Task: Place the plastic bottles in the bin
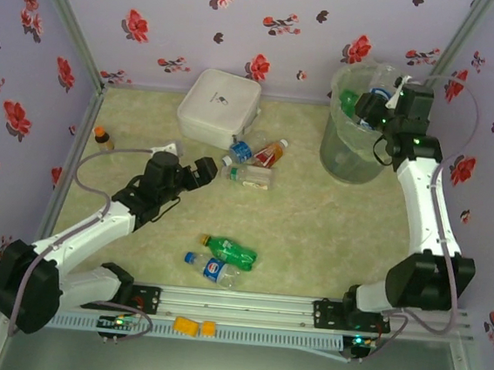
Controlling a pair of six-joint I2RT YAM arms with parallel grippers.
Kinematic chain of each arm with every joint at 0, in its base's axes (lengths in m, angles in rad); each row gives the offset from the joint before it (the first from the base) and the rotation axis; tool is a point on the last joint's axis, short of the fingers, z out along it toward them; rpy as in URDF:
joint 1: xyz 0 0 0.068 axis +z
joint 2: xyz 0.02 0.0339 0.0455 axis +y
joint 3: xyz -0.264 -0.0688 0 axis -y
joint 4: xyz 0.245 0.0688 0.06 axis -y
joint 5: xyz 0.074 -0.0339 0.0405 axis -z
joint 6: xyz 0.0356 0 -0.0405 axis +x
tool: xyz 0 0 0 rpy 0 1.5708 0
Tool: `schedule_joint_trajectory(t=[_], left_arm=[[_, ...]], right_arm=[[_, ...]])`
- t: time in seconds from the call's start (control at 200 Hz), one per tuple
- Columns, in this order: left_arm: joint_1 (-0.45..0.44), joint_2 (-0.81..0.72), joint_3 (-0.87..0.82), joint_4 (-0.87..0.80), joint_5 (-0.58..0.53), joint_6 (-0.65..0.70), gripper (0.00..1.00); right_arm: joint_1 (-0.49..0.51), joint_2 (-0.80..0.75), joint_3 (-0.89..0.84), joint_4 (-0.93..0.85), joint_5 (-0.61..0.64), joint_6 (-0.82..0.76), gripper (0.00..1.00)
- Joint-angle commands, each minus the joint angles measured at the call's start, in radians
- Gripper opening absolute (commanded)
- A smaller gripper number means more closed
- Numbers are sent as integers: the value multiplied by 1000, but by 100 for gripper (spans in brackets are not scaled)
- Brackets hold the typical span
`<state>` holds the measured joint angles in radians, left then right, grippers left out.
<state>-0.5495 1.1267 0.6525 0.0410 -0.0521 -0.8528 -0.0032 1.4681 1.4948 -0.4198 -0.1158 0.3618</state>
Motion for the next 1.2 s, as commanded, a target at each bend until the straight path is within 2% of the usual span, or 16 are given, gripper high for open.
schedule_joint_trajectory(t=[0.0,0.135,0.325,0.64,0.78,0.94,1.035,1.195], left_arm=[[8,9,22,16,2,39,100],[8,19,26,16,15,52,100],[8,31,38,2,13,49,100],[17,28,47,-33,-118,-2,100],[33,39,49,-20,-155,-9,100],[67,72,53,13,-169,-18,100],[107,89,45,-2,-183,-80,100],[161,66,-5,-2,-183,-136,100]], right_arm=[[-11,29,59,-11,-18,42,57],[-14,42,58,-11,-19,52,69],[-14,32,59,-20,-19,39,100],[-9,-68,46,-65,-55,0,100],[29,-140,9,-83,-67,-4,100],[150,-211,-53,-114,-60,-36,100],[248,-247,-110,-109,-55,-54,100],[422,-257,-202,-121,21,-88,100]])
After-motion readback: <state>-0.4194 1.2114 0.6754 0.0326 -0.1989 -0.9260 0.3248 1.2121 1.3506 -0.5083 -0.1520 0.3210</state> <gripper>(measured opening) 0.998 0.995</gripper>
